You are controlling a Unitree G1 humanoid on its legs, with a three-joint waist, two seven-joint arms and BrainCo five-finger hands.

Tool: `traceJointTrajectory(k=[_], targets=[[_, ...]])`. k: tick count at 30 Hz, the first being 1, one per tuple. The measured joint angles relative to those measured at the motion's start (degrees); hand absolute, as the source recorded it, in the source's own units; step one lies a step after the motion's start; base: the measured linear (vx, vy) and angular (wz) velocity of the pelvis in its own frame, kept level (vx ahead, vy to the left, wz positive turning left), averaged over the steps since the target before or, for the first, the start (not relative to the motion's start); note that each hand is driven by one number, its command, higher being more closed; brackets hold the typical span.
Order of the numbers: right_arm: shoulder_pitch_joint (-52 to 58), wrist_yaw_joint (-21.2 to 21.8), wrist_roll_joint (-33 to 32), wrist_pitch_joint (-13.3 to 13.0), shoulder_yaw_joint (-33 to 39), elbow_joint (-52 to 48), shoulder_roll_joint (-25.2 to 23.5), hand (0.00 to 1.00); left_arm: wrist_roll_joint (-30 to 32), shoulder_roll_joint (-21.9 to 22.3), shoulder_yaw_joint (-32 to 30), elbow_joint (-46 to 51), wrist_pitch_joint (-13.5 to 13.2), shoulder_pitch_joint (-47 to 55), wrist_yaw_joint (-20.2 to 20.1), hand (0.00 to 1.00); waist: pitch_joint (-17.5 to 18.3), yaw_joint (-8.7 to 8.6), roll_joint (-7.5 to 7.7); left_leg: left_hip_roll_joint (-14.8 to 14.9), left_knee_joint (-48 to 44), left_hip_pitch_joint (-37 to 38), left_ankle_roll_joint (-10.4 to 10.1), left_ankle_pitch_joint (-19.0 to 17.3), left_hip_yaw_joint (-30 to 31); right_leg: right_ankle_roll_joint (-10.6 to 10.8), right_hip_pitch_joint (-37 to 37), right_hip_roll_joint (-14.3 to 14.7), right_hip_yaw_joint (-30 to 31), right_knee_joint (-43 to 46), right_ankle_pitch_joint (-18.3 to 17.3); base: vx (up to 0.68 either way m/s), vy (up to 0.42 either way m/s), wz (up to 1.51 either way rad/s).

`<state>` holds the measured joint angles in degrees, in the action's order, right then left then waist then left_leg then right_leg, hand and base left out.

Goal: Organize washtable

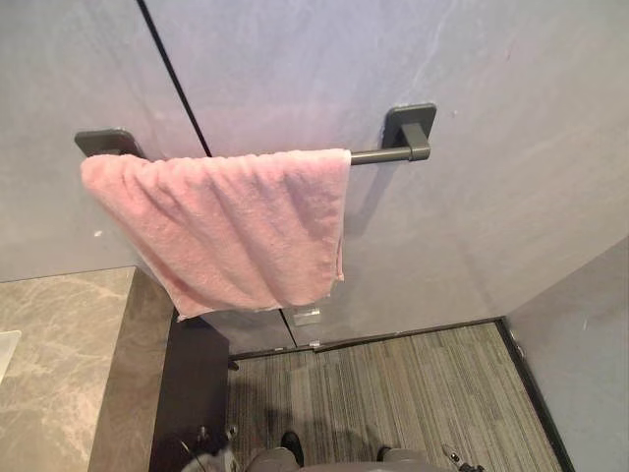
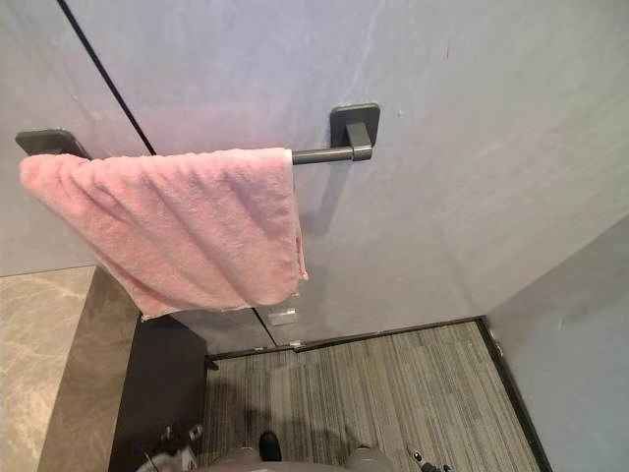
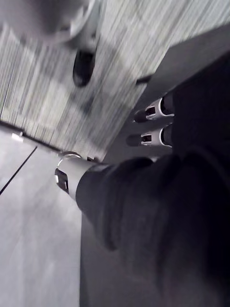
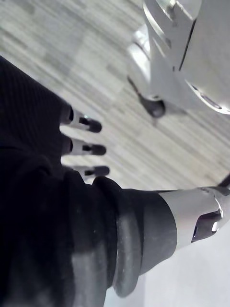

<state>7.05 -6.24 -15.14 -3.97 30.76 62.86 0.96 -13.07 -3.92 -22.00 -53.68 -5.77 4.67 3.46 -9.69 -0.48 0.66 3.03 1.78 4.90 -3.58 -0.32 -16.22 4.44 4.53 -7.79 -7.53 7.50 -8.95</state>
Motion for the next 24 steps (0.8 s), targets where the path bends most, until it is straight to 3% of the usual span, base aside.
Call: traceJointTrajectory(k=[8,12,24], targets=[[0.25,1.54,2.01,-1.08,-6.39,-2.82,2.73,0.0,-6.72,-8.97,4.92,21.27,-4.26,-1.22,-0.84,0.0,0.25,-0.31,-0.59,0.33,2.25,-0.03,0.15,0.99,0.4,-0.56,-0.68,1.02,-0.06,-1.97,1.39,0.0,-0.015,-0.02],[0.24,2.47,2.47,-1.17,-8.45,-3.6,2.85,0.0,-7.76,-9.46,5.61,27.13,-5.94,-1.28,-0.63,0.0,0.59,-0.28,-1.0,-0.15,2.32,-0.1,0.19,0.97,0.57,-0.47,-0.07,0.72,-0.15,-3.51,2.16,0.0,0.017,0.0],[1.12,3.5,4.55,-1.11,-10.01,-3.56,3.88,0.0,-7.68,-9.57,5.66,34.22,-7.07,-0.87,0.8,0.0,2.6,-0.3,-1.48,-0.13,2.3,-0.1,0.21,0.98,1.17,-0.49,0.36,0.81,-0.38,-4.0,2.34,0.0,0.0,0.01]])
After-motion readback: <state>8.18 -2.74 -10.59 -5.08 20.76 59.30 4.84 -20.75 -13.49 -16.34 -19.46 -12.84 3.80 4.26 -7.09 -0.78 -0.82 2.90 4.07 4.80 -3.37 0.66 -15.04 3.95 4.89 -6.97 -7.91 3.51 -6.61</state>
